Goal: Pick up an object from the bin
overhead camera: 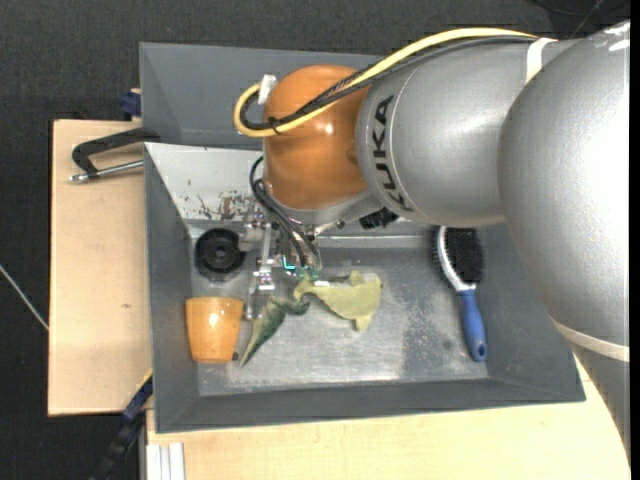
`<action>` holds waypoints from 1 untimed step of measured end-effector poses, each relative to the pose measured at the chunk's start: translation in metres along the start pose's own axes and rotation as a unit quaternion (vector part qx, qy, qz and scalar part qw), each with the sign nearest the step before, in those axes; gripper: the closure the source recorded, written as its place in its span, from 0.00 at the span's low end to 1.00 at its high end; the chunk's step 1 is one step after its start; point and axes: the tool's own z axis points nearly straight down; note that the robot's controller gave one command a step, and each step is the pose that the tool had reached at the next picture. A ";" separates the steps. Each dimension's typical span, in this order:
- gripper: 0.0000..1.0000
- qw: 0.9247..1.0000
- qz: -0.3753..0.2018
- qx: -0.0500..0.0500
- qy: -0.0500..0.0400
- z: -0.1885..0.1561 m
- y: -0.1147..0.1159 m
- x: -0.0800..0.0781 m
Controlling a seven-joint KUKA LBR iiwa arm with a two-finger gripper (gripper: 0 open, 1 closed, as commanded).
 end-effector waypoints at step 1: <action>0.00 0.976 -0.215 0.000 -0.008 0.085 -0.058 0.013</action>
Offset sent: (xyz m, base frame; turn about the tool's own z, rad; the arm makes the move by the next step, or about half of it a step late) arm -0.0154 -0.0583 -0.0871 -0.4360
